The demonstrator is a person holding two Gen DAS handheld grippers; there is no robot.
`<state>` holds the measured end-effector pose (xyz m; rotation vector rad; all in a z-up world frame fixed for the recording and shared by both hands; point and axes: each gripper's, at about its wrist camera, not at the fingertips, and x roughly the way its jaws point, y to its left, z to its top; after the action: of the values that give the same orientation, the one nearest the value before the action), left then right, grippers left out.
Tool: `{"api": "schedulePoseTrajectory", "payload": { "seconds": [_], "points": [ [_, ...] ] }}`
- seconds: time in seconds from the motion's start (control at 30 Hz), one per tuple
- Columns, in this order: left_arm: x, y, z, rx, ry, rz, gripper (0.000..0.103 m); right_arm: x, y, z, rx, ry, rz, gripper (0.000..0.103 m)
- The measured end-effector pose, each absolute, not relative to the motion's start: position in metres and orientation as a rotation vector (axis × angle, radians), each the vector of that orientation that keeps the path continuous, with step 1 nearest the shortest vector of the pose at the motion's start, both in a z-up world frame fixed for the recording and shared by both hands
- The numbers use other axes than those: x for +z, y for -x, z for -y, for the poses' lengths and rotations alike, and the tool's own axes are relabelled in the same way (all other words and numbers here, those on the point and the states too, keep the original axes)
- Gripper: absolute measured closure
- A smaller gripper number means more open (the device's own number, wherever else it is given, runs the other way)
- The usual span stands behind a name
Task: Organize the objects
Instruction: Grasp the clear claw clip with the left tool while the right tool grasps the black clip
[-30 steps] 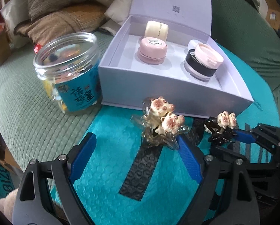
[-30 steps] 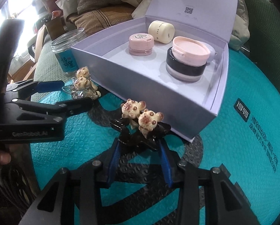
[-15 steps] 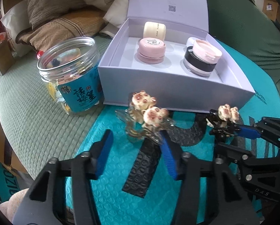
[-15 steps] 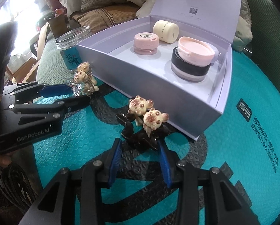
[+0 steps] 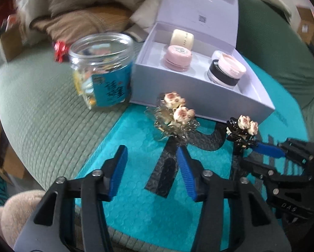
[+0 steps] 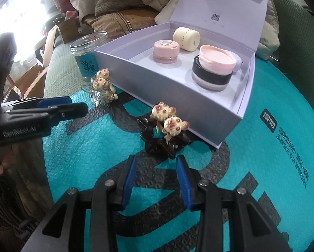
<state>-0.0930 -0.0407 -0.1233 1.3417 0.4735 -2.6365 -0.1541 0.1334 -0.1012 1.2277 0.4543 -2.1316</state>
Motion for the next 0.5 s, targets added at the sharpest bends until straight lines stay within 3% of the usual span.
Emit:
{"api": "schedulePoseTrajectory", "payload": {
  "seconds": [0.13,0.3,0.5],
  "points": [
    [-0.124,0.093,0.047,-2.661,-1.347,-0.582,0.041,-0.100,0.157,-0.135,-2.154,-1.204,-0.437,0.058],
    [-0.125,0.104,0.044,-2.691,-1.340,-0.593,0.036,-0.095,0.166,-0.136,-2.191,-1.143,-0.346,0.049],
    [-0.128,0.132,0.037,-2.726,-1.371,-0.452,0.030,-0.101,0.179,-0.127,-2.174,-1.132,-0.298,0.045]
  ]
}}
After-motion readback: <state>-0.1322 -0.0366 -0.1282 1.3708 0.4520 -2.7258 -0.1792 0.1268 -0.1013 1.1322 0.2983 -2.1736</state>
